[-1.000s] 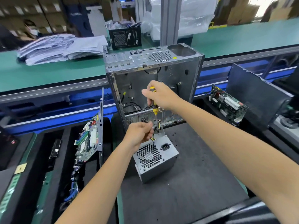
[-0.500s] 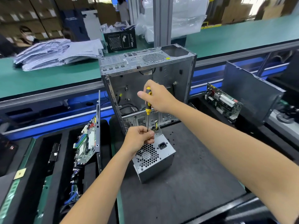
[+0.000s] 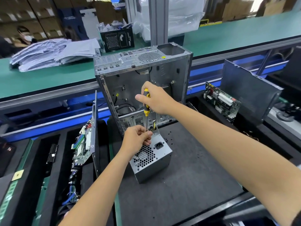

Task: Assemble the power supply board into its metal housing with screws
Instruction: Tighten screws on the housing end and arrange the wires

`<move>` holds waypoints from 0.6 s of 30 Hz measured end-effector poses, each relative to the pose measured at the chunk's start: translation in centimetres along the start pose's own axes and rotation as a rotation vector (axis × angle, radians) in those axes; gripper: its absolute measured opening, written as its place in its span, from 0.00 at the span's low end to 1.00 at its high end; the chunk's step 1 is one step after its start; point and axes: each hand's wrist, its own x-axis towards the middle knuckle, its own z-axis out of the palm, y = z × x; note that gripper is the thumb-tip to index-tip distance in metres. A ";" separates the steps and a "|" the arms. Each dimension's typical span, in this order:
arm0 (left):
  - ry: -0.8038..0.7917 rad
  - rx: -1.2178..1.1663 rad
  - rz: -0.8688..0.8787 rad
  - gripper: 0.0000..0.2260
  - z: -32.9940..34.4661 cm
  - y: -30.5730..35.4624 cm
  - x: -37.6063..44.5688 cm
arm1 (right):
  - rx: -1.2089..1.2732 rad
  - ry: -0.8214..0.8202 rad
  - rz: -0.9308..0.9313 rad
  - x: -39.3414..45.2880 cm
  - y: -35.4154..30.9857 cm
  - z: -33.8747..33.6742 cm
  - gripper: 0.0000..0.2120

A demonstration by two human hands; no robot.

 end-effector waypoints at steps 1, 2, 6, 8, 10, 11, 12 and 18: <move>0.007 0.012 0.005 0.06 0.0 0.0 0.0 | -0.004 -0.005 -0.006 0.0 0.0 -0.1 0.11; 0.013 0.023 0.012 0.06 0.1 -0.1 0.1 | -0.006 -0.009 -0.012 0.0 -0.1 -0.1 0.11; 0.022 0.073 0.047 0.07 0.3 -0.2 0.0 | -0.022 -0.019 -0.013 -0.1 -0.1 -0.5 0.12; 0.033 0.116 0.073 0.07 0.4 -0.3 0.0 | -0.033 -0.031 -0.003 -0.1 -0.1 -0.7 0.13; 0.055 0.204 0.112 0.09 0.4 -0.4 0.0 | -0.075 -0.061 0.000 -0.1 -0.2 -0.9 0.15; 0.065 0.260 0.137 0.10 0.4 -0.4 0.0 | -0.093 -0.083 -0.005 -0.2 -0.3 -1.0 0.15; 0.069 0.309 0.160 0.12 0.3 -0.5 0.1 | -0.103 -0.104 -0.017 -0.2 -0.4 -1.0 0.15; 0.048 0.421 0.181 0.16 -0.2 -1.1 0.6 | -0.151 -0.203 -0.121 -0.7 -1.0 -0.6 0.12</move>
